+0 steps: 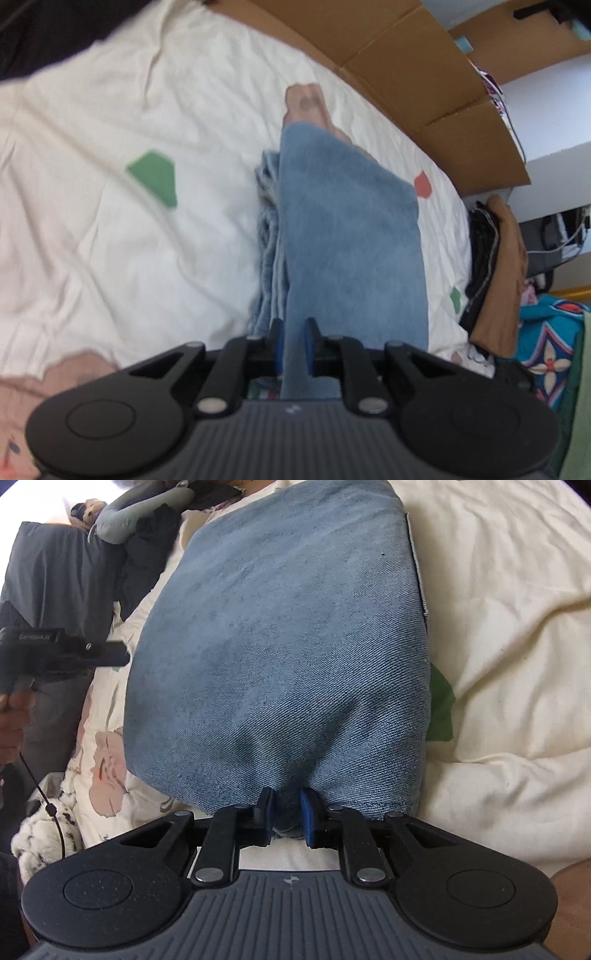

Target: Fold clothes

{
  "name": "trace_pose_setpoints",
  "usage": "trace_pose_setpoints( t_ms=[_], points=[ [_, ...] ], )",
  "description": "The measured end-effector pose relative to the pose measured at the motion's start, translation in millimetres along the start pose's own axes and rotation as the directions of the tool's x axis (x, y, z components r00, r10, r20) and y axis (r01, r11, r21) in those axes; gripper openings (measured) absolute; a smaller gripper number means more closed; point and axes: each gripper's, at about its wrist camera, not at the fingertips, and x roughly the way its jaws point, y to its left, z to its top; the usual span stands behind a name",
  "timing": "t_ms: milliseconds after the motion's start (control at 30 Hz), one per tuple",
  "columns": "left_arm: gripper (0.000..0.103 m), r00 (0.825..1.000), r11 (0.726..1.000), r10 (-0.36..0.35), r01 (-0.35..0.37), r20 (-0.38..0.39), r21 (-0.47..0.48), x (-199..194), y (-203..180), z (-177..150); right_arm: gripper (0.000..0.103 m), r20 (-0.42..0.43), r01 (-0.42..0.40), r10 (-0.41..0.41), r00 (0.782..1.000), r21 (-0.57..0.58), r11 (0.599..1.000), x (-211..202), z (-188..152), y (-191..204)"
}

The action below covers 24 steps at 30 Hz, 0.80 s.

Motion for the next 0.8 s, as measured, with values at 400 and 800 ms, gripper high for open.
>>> trace_pose_setpoints(
  t_ms=[400,800],
  points=[
    [0.062,0.983,0.967,0.18,-0.182,0.032,0.175,-71.9,-88.1,54.9,0.038,0.264,-0.101,0.108,0.959,-0.039,0.994,-69.9,43.2,-1.1],
    [0.077,0.997,0.98,0.07,-0.075,0.035,0.185,-47.1,-72.9,66.5,0.053,0.284,-0.021,0.014,0.959,0.021,1.0,-77.2,70.5,-11.4]
  ],
)
